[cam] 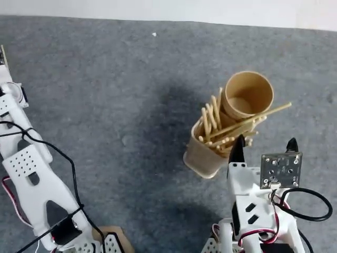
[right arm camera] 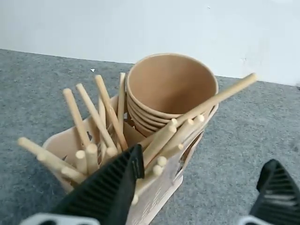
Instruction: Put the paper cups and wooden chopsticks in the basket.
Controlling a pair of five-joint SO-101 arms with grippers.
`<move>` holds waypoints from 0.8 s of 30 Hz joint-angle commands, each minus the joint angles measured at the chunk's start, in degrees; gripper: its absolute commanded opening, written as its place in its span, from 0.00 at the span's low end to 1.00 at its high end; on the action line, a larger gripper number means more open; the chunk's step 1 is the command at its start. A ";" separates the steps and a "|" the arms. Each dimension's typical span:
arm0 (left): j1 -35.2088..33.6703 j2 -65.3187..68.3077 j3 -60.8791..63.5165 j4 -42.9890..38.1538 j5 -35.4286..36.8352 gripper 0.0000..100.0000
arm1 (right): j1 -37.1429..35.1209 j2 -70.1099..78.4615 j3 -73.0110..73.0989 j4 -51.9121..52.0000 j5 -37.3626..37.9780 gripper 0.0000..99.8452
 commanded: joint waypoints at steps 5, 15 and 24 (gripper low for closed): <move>6.37 -10.33 -21.41 24.35 0.35 0.00 | -0.48 0.84 1.98 2.33 0.88 0.38; 20.35 -45.76 -17.10 32.62 2.73 0.00 | 9.71 0.48 -3.74 7.43 0.97 0.38; 45.85 -80.84 17.01 32.26 4.66 0.00 | 30.02 0.48 -3.65 7.16 -0.62 0.38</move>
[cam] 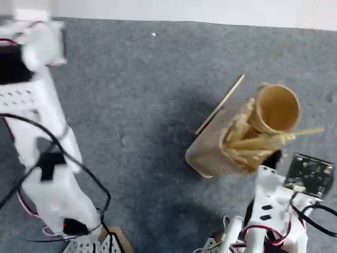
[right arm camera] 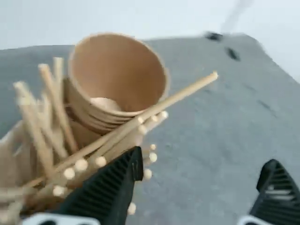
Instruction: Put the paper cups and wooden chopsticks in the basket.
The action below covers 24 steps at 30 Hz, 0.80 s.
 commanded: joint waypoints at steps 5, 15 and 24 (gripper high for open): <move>21.67 -32.75 29.67 -2.81 3.60 0.00 | -8.04 0.92 -0.57 -0.13 -2.02 0.38; 25.71 -46.64 48.04 -7.03 -0.88 0.00 | -19.91 2.68 -3.03 -8.84 -6.86 0.38; 35.91 -54.73 54.73 -7.56 -2.11 0.00 | -20.00 3.12 -16.40 -13.05 -7.03 0.38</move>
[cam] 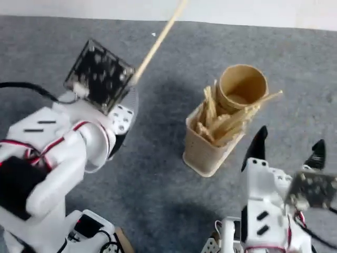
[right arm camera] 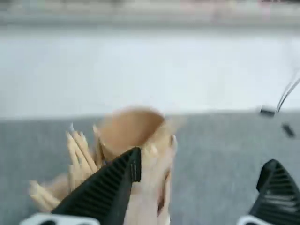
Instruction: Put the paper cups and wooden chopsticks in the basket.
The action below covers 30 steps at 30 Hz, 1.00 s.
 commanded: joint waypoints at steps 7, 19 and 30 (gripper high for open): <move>9.36 -7.69 14.99 -13.19 -0.44 0.00 | -0.31 0.48 -9.89 -1.54 -0.44 0.38; 24.57 -18.15 46.02 -50.90 -2.64 0.00 | 17.10 -12.70 -7.96 4.97 -0.26 0.38; 25.54 -11.74 52.79 -68.57 -1.14 0.00 | 17.36 -12.09 23.69 0.57 2.81 0.38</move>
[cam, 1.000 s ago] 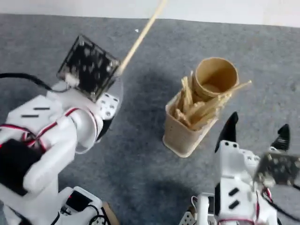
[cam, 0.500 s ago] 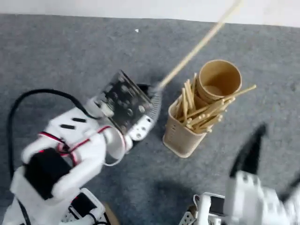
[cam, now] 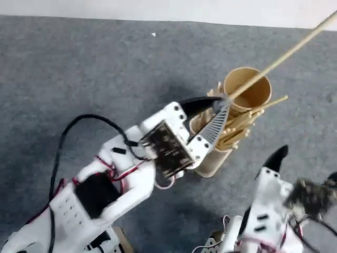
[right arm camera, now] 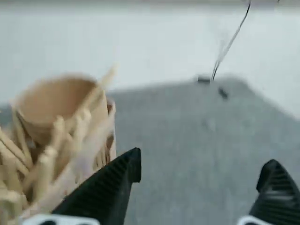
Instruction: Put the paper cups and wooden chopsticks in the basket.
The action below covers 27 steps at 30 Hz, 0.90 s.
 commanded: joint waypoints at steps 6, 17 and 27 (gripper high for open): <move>-4.97 14.11 4.09 -16.97 13.80 0.00 | 0.92 -0.22 19.30 -7.69 0.62 0.38; -7.43 15.96 4.35 -15.56 19.25 0.01 | 0.66 -0.22 21.85 -9.63 0.62 0.38; -3.74 15.96 7.25 -14.42 19.25 0.01 | 0.57 -0.22 22.46 -11.82 0.62 0.38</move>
